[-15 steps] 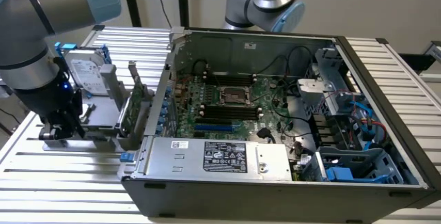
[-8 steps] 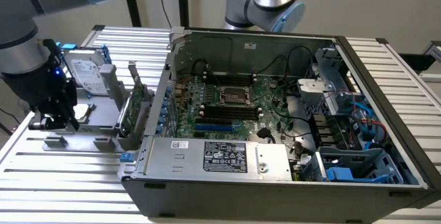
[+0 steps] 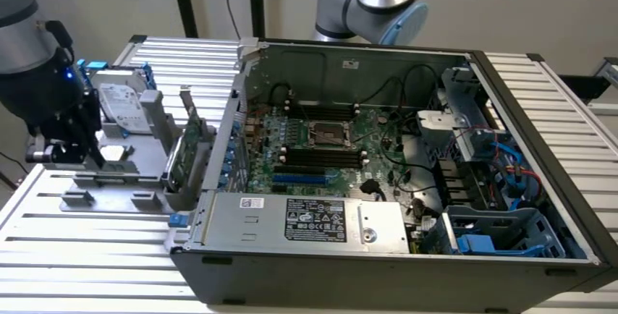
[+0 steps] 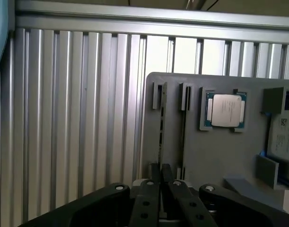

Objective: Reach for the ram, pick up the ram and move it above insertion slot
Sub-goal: 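Pick up the ram and move it above insertion slot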

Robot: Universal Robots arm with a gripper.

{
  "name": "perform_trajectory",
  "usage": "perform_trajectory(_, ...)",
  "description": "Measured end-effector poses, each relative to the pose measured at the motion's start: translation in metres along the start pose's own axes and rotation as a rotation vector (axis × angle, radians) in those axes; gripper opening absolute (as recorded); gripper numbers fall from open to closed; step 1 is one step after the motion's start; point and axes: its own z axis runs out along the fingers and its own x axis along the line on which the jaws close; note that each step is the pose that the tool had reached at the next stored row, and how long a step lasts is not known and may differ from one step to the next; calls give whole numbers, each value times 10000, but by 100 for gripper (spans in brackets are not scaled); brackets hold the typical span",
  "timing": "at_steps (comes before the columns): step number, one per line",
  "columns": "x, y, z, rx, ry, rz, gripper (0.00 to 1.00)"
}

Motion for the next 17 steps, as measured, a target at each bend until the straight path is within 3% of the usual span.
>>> perform_trajectory(17,-30,-310,-778,-2,2,-14,14)
